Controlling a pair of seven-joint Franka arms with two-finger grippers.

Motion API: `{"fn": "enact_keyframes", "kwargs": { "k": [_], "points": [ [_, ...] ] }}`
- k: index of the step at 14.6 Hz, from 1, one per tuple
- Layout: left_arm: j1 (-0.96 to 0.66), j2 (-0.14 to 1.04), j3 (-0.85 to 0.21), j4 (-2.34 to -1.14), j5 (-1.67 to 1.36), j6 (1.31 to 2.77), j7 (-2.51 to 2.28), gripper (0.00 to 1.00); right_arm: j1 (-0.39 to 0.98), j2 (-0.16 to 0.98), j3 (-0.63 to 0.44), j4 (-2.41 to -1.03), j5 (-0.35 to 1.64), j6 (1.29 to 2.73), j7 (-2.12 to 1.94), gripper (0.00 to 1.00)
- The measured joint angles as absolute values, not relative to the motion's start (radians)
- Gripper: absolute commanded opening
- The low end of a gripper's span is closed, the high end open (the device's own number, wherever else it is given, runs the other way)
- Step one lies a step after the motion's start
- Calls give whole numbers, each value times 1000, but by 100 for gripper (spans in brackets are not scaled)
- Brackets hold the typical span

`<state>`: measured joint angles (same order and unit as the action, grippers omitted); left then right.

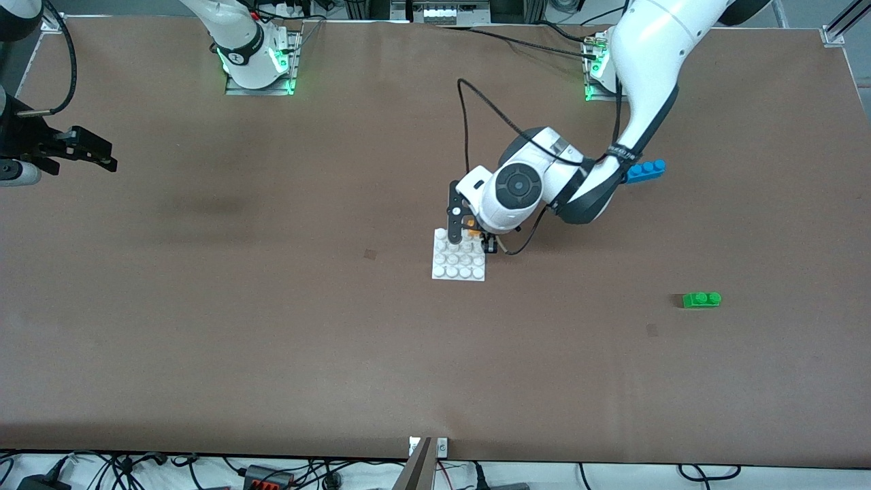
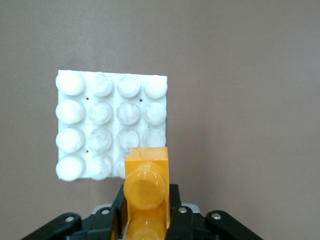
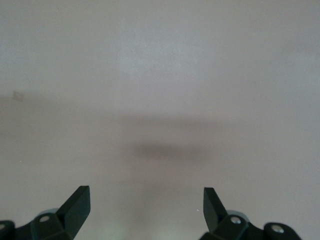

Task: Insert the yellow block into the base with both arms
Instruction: 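Carry the yellow brick with the left gripper above the base plate, then lower the yellow brick and press it onto the plate studs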

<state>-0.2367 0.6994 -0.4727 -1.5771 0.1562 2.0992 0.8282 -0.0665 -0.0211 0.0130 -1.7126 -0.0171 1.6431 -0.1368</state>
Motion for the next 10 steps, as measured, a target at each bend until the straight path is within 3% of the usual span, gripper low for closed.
{"fn": "enact_keyframes", "kwargs": {
  "k": [10],
  "points": [
    [-316,795,-433,-1501,186,2182,812,1,-60,-9,4,-1697,-19,1590,-137,100]
  ]
}}
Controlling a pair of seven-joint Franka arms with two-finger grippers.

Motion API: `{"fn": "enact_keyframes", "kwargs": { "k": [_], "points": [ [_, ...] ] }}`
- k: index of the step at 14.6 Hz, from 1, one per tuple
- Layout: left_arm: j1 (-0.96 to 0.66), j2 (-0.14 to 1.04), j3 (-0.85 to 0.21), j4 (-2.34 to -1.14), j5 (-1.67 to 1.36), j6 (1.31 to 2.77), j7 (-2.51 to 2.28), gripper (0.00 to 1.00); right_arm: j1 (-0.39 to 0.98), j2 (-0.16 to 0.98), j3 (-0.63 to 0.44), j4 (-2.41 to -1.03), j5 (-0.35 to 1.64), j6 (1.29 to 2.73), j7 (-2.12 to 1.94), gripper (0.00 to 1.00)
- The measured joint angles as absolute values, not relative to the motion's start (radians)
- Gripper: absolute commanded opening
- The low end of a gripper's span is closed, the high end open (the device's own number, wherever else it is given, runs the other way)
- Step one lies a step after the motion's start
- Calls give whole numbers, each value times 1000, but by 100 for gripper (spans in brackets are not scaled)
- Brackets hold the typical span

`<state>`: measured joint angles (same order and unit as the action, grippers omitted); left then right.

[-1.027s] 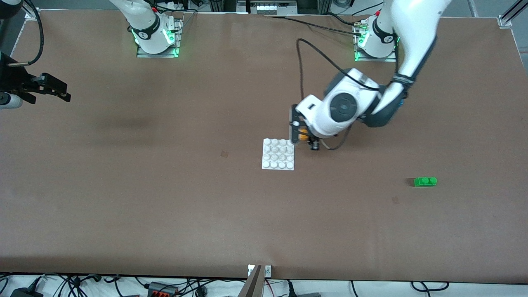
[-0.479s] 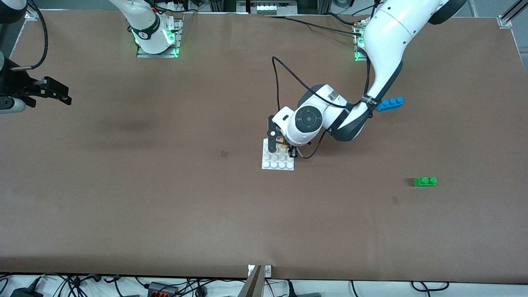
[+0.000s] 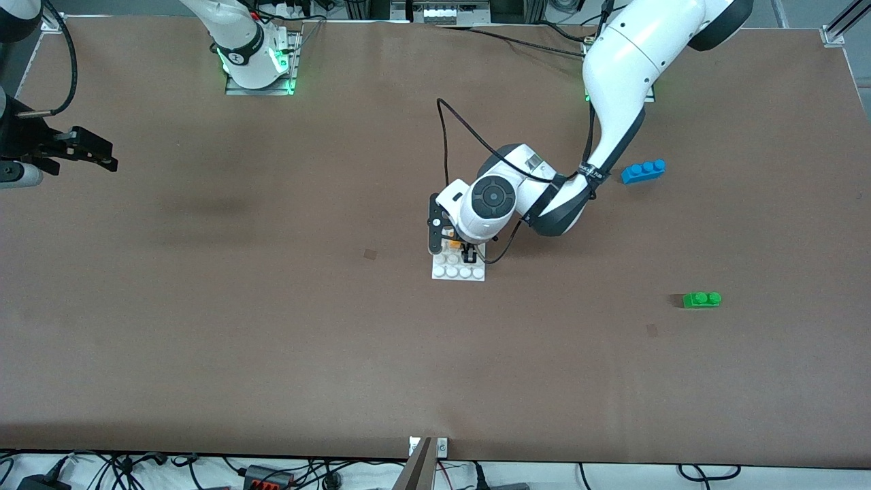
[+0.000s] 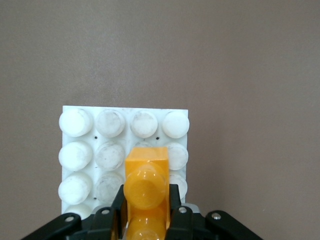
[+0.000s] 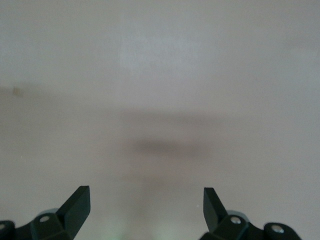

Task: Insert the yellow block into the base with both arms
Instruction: 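Lower the yellow brick and press it onto the plate studs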

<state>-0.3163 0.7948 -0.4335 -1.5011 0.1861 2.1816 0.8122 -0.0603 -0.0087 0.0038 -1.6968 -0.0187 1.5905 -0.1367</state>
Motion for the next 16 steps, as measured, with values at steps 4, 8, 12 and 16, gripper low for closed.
{"fn": "enact_keyframes", "kwargs": {
  "k": [4,8,12,16],
  "points": [
    [-323,811,-432,-1490,199,2188,810,1,-60,-8,4,-1696,-19,1578,-136,100],
    [-325,823,-429,-1478,200,2197,810,1,-60,-8,4,-1695,-19,1572,-136,100],
    [-326,836,-419,-1464,200,2200,809,3,-60,-8,4,-1694,-19,1570,-136,100],
    [-329,837,-416,-1463,200,2200,807,100,-60,-7,3,-1694,-19,1571,-135,100]
  ]
}}
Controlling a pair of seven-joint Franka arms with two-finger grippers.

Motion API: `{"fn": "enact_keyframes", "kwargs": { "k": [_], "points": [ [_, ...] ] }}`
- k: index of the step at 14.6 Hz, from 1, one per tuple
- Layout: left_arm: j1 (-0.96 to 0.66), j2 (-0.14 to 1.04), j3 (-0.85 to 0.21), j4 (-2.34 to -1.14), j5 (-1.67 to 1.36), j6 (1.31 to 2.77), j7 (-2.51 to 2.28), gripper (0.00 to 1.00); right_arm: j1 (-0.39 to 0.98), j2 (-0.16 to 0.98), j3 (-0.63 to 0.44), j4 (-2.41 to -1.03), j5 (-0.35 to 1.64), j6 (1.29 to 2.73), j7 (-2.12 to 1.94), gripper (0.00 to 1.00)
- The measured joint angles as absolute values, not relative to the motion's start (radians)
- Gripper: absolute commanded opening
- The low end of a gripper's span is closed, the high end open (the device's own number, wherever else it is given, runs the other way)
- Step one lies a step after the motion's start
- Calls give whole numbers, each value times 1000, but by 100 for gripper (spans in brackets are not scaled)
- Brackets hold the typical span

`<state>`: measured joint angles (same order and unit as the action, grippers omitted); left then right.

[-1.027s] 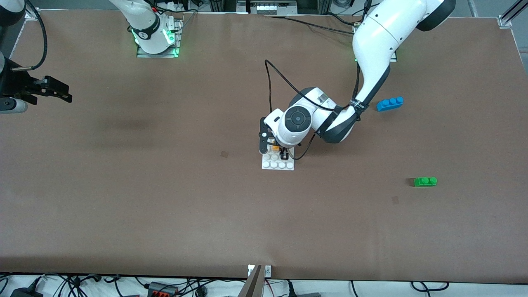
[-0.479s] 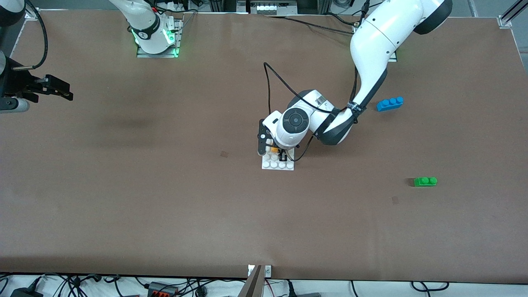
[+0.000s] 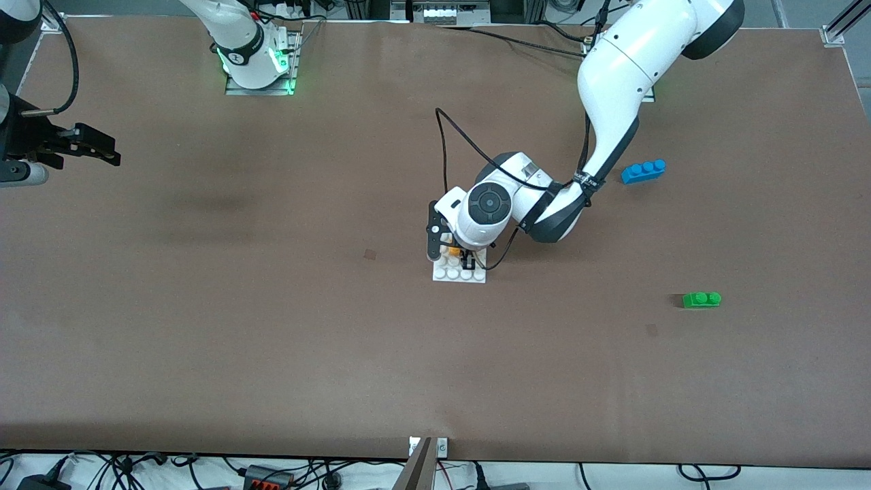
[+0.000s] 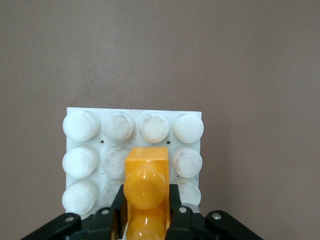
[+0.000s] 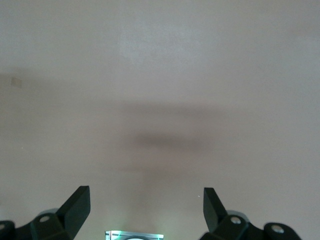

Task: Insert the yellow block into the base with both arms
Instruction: 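Lower the yellow brick and press it onto the plate studs, then open the left gripper and lift it away from the plate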

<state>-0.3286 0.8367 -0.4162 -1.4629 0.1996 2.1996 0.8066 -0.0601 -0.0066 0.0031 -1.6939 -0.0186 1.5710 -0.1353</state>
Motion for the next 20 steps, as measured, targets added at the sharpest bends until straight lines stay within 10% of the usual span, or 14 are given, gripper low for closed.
{"fn": "enact_keyframes", "kwargs": {
  "k": [20],
  "points": [
    [-39,661,-423,-1296,58,1798,797,100,-62,8,-17,-1687,-19,1606,-135,100]
  ]
}}
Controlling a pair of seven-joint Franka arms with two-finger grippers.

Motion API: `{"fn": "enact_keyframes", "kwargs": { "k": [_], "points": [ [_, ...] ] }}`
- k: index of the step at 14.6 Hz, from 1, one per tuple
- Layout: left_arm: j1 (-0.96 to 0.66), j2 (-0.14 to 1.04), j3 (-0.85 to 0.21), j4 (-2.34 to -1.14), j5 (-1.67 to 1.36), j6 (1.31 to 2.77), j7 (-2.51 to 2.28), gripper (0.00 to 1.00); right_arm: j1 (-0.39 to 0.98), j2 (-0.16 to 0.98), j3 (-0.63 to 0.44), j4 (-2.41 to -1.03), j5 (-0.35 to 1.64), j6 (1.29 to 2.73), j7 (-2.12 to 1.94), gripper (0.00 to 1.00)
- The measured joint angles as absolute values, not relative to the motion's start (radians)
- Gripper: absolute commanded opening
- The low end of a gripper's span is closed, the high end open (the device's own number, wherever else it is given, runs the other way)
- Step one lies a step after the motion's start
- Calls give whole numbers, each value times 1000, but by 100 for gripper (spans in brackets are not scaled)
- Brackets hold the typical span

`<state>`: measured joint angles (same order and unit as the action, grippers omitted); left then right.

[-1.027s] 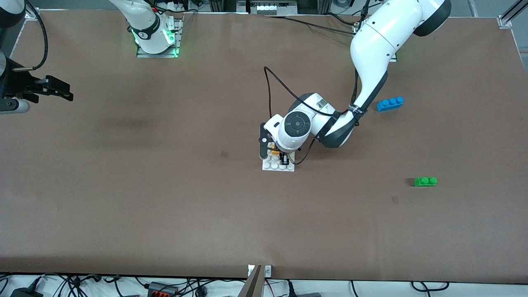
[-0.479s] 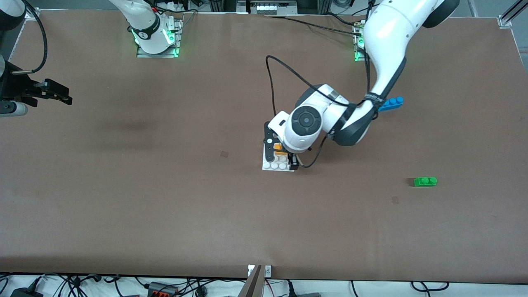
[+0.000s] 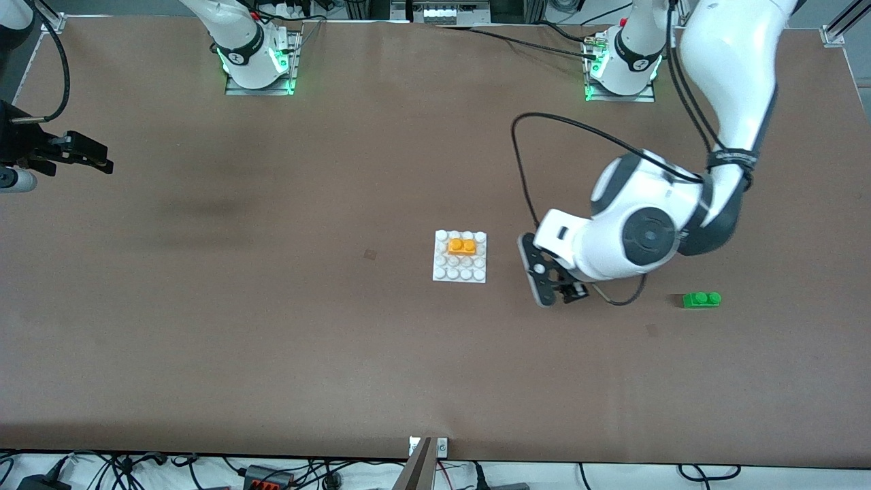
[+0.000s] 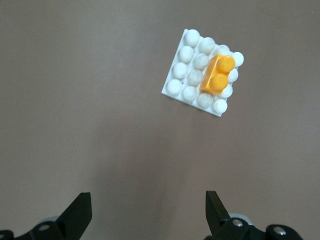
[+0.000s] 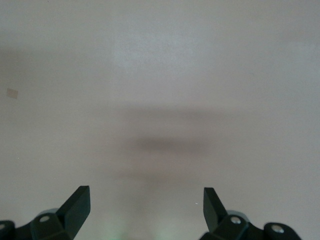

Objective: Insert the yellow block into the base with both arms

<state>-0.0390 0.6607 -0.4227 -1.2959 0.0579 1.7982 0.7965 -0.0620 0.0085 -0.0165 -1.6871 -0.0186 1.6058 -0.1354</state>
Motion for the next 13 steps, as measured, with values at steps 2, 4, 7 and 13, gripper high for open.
{"fn": "enact_keyframes", "kwargs": {
  "k": [2,4,7,13],
  "points": [
    [7,645,-426,-1295,49,1764,795,100,-62,9,-18,-1687,-19,1606,-135,100],
    [55,617,-425,-1294,9,1739,795,100,-64,9,-19,-1687,-19,1606,-135,100],
    [120,537,-402,-1315,-11,1675,766,100,-67,9,-21,-1687,-19,1606,-135,100],
    [172,395,-258,-1391,-93,1656,519,100,-67,10,-22,-1687,-19,1606,-135,100]
  ]
}}
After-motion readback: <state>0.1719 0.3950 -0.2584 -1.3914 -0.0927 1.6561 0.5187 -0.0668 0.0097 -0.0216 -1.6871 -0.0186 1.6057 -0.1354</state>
